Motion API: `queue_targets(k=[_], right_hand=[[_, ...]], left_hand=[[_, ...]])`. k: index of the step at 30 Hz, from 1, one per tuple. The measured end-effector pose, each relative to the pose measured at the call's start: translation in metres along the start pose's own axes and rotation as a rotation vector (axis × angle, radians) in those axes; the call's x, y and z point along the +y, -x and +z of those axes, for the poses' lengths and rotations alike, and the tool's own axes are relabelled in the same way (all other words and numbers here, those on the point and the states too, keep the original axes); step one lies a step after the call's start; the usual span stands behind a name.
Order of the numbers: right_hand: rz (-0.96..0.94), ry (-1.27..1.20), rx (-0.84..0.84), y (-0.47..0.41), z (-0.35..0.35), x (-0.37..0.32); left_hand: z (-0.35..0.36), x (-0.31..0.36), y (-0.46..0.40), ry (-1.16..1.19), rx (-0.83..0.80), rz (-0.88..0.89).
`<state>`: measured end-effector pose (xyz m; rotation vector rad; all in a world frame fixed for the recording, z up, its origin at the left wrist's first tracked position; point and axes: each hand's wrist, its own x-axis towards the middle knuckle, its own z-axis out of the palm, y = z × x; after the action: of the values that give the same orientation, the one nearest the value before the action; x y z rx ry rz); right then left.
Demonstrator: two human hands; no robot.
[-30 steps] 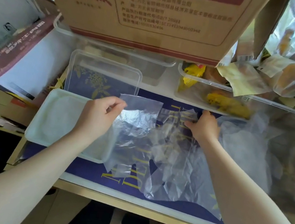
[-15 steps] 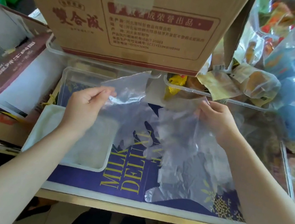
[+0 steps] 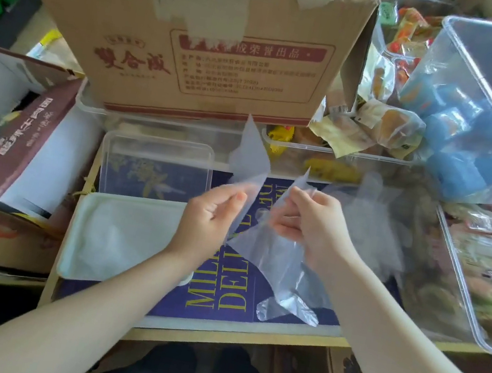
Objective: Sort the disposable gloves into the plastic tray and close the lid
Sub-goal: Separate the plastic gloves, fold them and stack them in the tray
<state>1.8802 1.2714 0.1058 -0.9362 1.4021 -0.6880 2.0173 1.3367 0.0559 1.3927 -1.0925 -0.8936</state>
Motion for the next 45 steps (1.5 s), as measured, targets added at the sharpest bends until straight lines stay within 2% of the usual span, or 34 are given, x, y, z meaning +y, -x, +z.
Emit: queue_targets(k=[5, 7, 10, 14, 17, 20, 24, 27, 29, 31, 33, 36, 40, 45], right_hand=[[-0.041, -0.045, 0.000, 0.005, 0.017, 0.006], [-0.060, 0.035, 0.004, 0.003, 0.014, 0.005], [-0.206, 0.327, -0.032, -0.002, -0.001, 0.002], [-0.384, 0.422, -0.315, 0.008, -0.018, -0.013], [-0.473, 0.509, -0.532, 0.023, -0.022, -0.036], [-0.421, 0.683, -0.731, 0.037, -0.022, -0.058], [-0.338, 0.855, -0.934, 0.044, -0.014, -0.070], [-0.394, 0.939, -0.869, 0.034, -0.005, -0.069], [-0.558, 1.039, -0.748, 0.024, 0.001, -0.065], [-0.799, 1.091, -0.587, 0.014, 0.005, -0.058], [-0.908, 1.118, -0.410, 0.011, 0.007, -0.051], [-0.913, 1.183, -0.313, 0.008, 0.011, -0.045], [-0.768, 1.205, -0.423, 0.008, 0.014, -0.043], [-0.735, 1.252, -0.395, 0.006, 0.018, -0.036]], left_hand=[[-0.005, -0.002, 0.009, 0.119, -0.172, -0.038], [-0.013, 0.000, 0.004, 0.245, -0.107, -0.132], [-0.031, 0.006, -0.015, 0.456, -0.029, -0.278], [-0.060, 0.015, -0.044, 0.621, -0.023, -0.383], [-0.073, 0.021, -0.058, 0.603, -0.055, -0.411], [-0.079, 0.026, -0.064, 0.603, -0.182, -0.451], [-0.073, 0.033, -0.061, 0.349, -0.386, -0.392], [-0.066, 0.039, -0.057, 0.247, -0.478, -0.347], [-0.062, 0.042, -0.055, 0.229, -0.522, -0.330], [-0.058, 0.043, -0.053, 0.258, -0.565, -0.350], [-0.056, 0.040, -0.050, 0.257, -0.579, -0.372], [-0.056, 0.035, -0.046, 0.167, -0.594, -0.338], [-0.056, 0.039, -0.044, -0.056, -0.669, -0.327], [-0.054, 0.047, -0.042, -0.160, -0.695, -0.318]])
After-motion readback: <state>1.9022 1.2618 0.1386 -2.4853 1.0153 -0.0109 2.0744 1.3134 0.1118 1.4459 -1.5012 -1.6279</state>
